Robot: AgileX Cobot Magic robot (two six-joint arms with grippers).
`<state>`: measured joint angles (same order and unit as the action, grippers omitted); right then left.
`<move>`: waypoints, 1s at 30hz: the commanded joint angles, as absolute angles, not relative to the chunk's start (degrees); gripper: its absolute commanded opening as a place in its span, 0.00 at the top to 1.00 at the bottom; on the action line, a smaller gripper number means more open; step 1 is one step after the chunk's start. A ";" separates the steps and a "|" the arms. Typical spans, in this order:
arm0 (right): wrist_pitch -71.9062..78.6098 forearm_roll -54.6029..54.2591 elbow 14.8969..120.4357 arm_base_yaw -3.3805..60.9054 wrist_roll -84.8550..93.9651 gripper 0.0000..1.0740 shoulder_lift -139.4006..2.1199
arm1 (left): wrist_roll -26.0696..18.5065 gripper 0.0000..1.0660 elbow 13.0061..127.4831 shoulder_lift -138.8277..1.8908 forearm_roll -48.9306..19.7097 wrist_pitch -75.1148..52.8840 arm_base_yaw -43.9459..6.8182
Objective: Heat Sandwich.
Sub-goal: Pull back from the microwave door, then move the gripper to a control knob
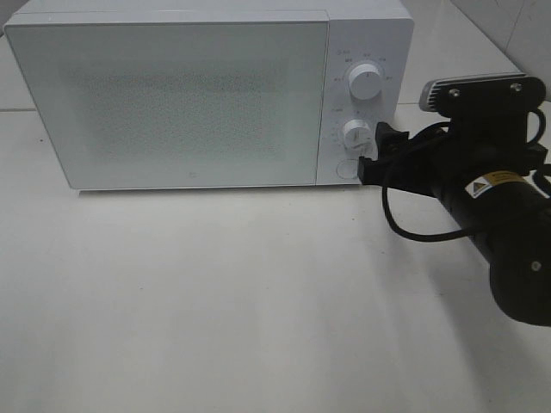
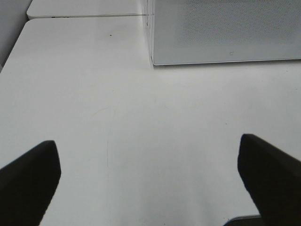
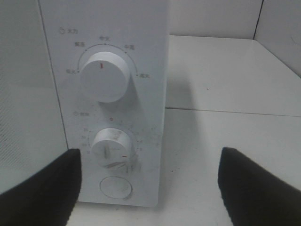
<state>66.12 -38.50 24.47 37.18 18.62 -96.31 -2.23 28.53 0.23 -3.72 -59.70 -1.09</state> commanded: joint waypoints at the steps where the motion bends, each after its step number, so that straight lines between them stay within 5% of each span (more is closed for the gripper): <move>1: 67.27 -38.62 26.36 37.76 19.02 0.29 -98.20 | -1.89 0.09 28.30 1.72 -4.07 -59.36 -0.86; 30: 68.07 -39.48 42.00 37.87 18.16 0.29 -115.51 | -1.89 0.09 28.30 1.72 -3.78 -59.36 -0.86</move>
<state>67.67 -39.59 41.48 37.87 18.45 -115.57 -2.23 28.53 0.23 -3.72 -59.70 -1.09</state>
